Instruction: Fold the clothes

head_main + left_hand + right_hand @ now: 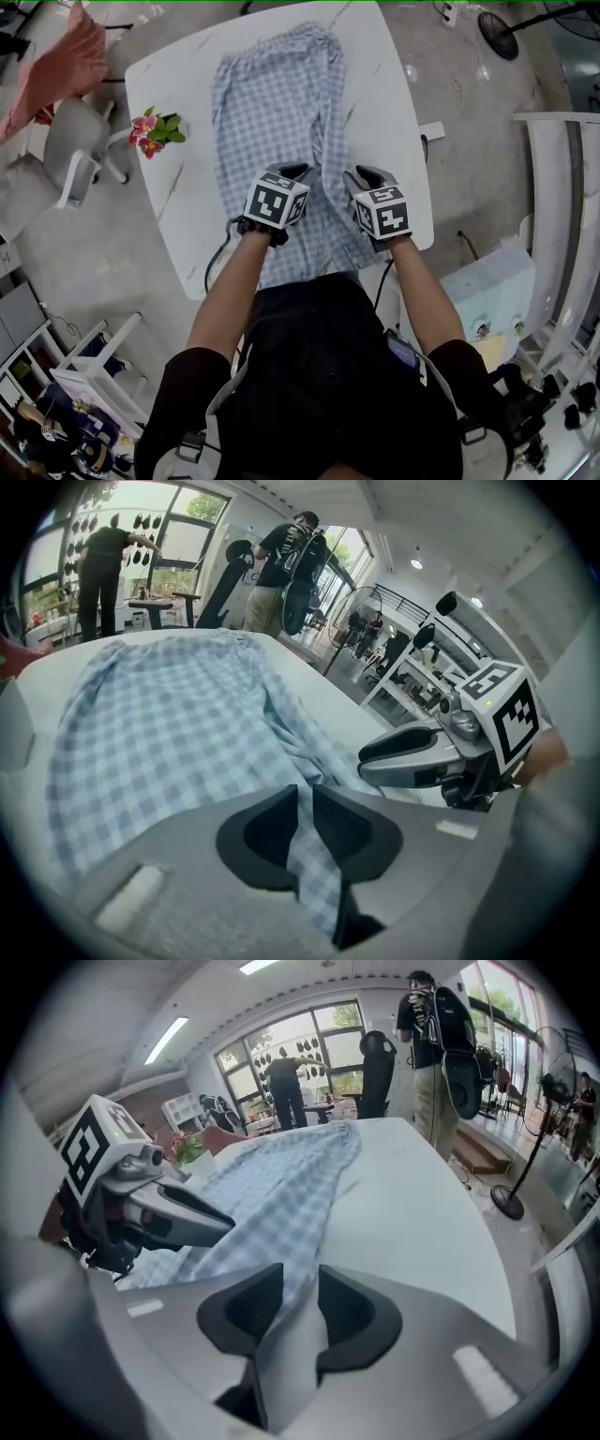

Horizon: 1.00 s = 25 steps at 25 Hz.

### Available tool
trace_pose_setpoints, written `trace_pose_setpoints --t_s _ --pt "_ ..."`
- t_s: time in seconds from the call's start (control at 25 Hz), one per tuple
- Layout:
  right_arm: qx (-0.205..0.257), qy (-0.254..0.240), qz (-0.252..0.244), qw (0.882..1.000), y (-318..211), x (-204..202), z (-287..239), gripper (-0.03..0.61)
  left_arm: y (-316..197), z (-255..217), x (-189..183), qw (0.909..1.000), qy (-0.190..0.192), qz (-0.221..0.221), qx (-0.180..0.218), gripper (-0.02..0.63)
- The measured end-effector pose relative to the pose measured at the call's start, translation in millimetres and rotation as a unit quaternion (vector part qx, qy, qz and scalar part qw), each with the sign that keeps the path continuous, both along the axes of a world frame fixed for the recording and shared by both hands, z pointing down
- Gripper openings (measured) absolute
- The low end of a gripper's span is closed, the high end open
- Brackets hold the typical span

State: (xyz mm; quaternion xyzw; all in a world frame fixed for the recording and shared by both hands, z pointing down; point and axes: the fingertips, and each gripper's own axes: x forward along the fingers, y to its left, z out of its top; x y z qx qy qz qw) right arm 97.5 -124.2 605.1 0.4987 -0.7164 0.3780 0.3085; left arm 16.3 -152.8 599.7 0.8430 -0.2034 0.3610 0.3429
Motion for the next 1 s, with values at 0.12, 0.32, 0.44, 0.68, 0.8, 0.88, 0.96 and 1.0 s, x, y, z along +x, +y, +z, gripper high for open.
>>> trace_pose_setpoints --t_s 0.12,0.32,0.44,0.68,0.8,0.88,0.96,1.0 --pt "-0.004 -0.012 0.0 1.0 -4 -1 3 0.126 2 2 0 1.0 -0.009 0.0 0.003 0.058" --pt "-0.023 -0.032 -0.004 0.999 -10 -5 10 0.127 7 2 1 0.9999 -0.015 -0.005 0.001 0.063" --pt "-0.024 -0.016 -0.014 0.999 -10 -1 13 0.058 10 4 2 0.9997 -0.025 -0.005 0.004 0.064" --pt "-0.01 0.049 -0.05 0.997 -10 22 10 0.018 14 16 2 0.998 -0.061 -0.009 0.009 0.064" --pt "-0.005 0.067 -0.06 0.996 -11 39 6 0.015 11 21 1 0.9962 -0.083 -0.017 0.019 0.057" --pt "-0.006 0.076 -0.066 0.995 -11 52 6 0.015 10 21 1 0.9951 -0.094 -0.023 0.021 0.05" --pt "-0.007 0.085 -0.07 0.994 -13 65 8 0.015 9 22 1 0.9939 -0.104 -0.026 0.023 0.048" --pt "-0.008 0.088 -0.071 0.994 -14 70 8 0.015 9 23 1 0.9933 -0.109 -0.027 0.025 0.048"
